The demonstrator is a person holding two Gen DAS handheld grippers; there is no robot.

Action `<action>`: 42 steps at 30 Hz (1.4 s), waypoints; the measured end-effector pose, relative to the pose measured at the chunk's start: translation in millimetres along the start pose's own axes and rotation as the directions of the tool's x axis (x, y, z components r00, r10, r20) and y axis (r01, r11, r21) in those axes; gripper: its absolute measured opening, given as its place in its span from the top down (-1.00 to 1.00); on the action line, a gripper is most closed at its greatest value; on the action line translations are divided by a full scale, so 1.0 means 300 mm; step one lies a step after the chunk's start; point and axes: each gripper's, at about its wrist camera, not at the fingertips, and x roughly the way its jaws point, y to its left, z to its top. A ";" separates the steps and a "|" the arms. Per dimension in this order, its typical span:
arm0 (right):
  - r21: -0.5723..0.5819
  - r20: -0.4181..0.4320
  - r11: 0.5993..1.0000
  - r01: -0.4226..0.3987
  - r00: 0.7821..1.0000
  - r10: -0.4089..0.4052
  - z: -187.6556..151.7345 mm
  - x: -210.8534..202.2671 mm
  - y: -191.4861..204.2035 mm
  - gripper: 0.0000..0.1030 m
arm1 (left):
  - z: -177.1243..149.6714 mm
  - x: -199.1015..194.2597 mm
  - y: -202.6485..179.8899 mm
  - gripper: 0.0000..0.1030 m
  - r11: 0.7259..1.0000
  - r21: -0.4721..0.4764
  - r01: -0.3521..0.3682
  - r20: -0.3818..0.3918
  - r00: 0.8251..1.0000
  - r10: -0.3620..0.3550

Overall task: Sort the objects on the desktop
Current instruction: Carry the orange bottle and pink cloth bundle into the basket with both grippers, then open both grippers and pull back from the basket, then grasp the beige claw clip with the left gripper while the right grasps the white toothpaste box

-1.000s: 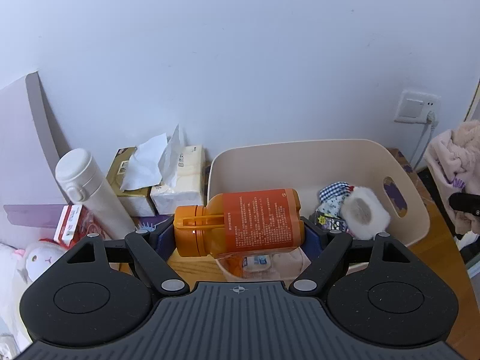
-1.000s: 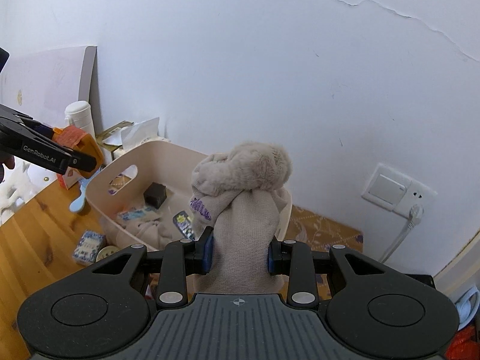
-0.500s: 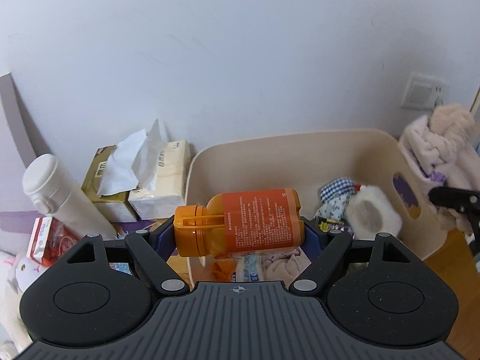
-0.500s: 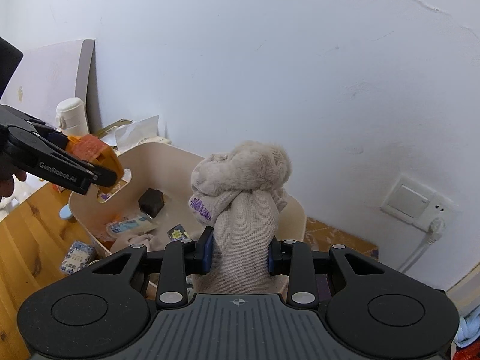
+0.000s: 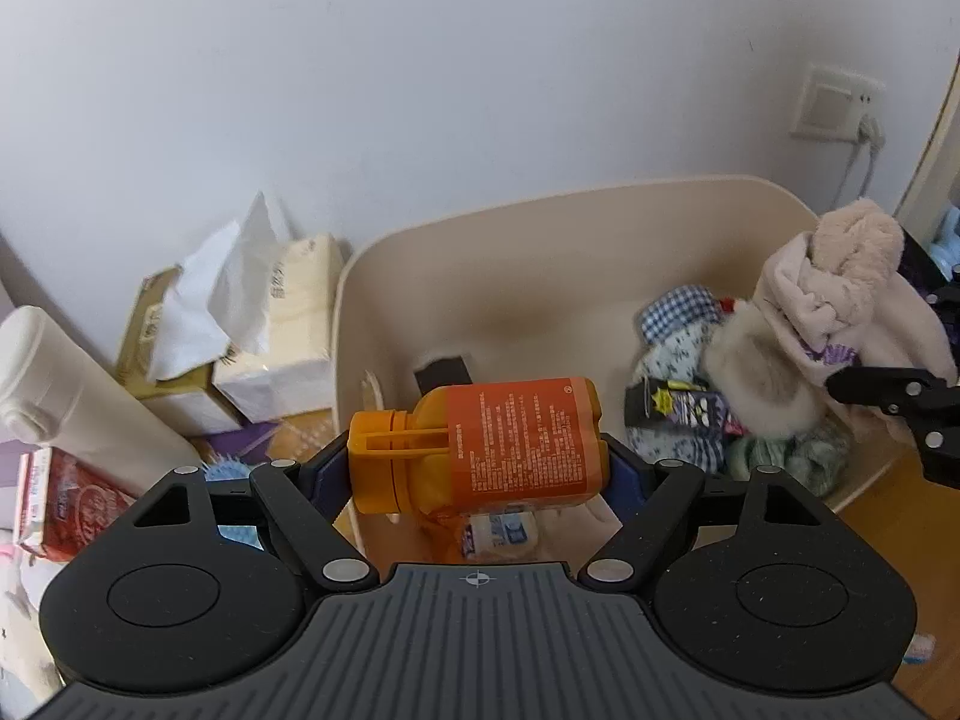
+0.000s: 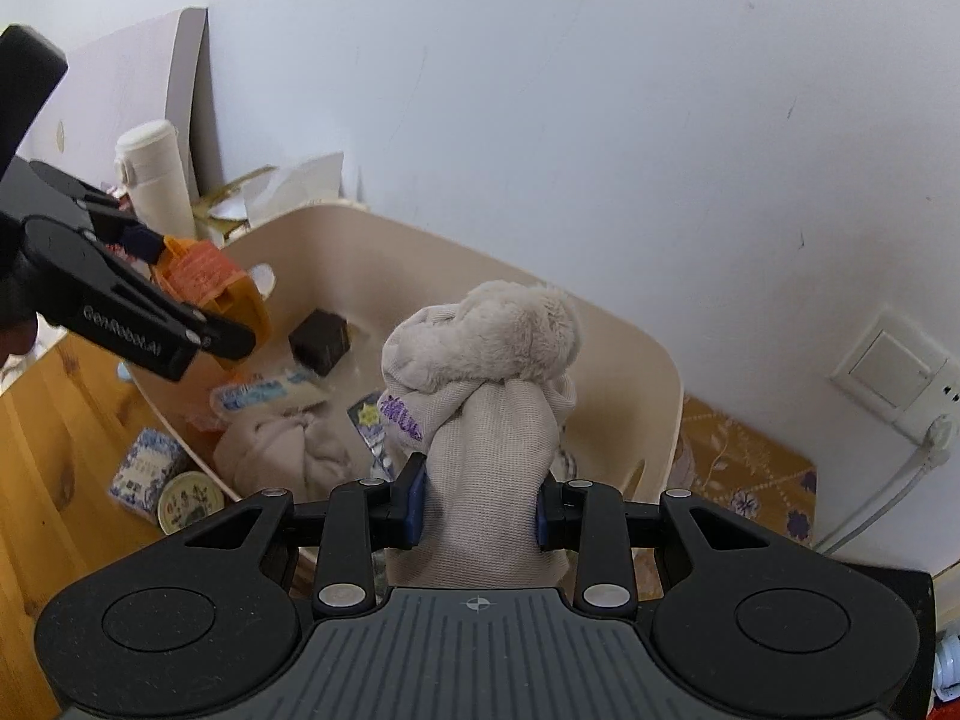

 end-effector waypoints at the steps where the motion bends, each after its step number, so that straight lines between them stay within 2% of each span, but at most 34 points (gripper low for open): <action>1: 0.001 -0.006 1.000 -0.002 1.000 0.002 -0.005 0.005 -0.001 0.39 | 0.002 0.011 -0.003 -0.58 1.000 0.000 0.007 -0.011 1.000 -0.007; 5: 0.003 -0.026 1.000 -0.010 1.000 0.010 -0.017 0.026 -0.002 0.31 | -0.005 0.014 0.000 -0.57 1.000 0.001 0.013 -0.019 1.000 -0.013; 7: 0.004 -0.025 1.000 -0.006 1.000 0.006 -0.019 0.028 0.001 0.03 | -0.001 0.015 0.000 -0.57 1.000 -0.005 0.024 -0.029 0.999 -0.024; 8: 0.003 -0.022 1.000 -0.004 1.000 0.004 -0.017 0.026 0.006 -0.01 | 0.000 0.011 0.001 -0.57 0.986 -0.160 -0.057 0.004 0.998 0.058; 13: 0.006 0.004 1.000 -0.004 1.000 0.003 -0.023 -0.008 0.008 -0.35 | 0.002 -0.037 0.004 -0.59 0.981 -0.180 -0.068 0.037 0.996 0.076; 16: 0.018 0.018 1.000 0.004 1.000 -0.004 -0.037 -0.038 0.003 -0.46 | -0.012 -0.068 0.006 -0.59 0.978 -0.198 -0.072 0.052 0.995 0.084; 23: 0.033 0.032 0.999 0.024 0.999 -0.025 -0.089 -0.120 -0.004 -0.51 | -0.085 -0.156 -0.009 -0.59 0.974 -0.217 -0.064 0.089 0.992 0.085; 28: 0.053 0.031 0.998 0.030 0.999 -0.032 -0.137 -0.172 -0.008 -0.54 | -0.169 -0.206 -0.052 -0.59 0.978 -0.208 -0.028 0.102 0.994 0.050; 32: 0.067 0.019 0.997 0.027 0.999 -0.029 -0.204 -0.218 0.003 -0.66 | -0.246 -0.227 -0.120 -0.59 0.984 -0.180 0.011 0.082 0.997 0.004; 37: 0.094 -0.027 0.995 0.016 1.000 -0.014 -0.301 -0.237 0.027 -0.66 | -0.331 -0.213 -0.219 -0.59 0.991 -0.129 0.041 0.049 0.998 -0.035; 42: 0.119 -0.068 0.993 -0.009 0.998 0.017 -0.378 -0.246 0.056 -0.66 | -0.388 -0.183 -0.293 -0.59 0.988 -0.136 0.070 0.019 0.997 -0.068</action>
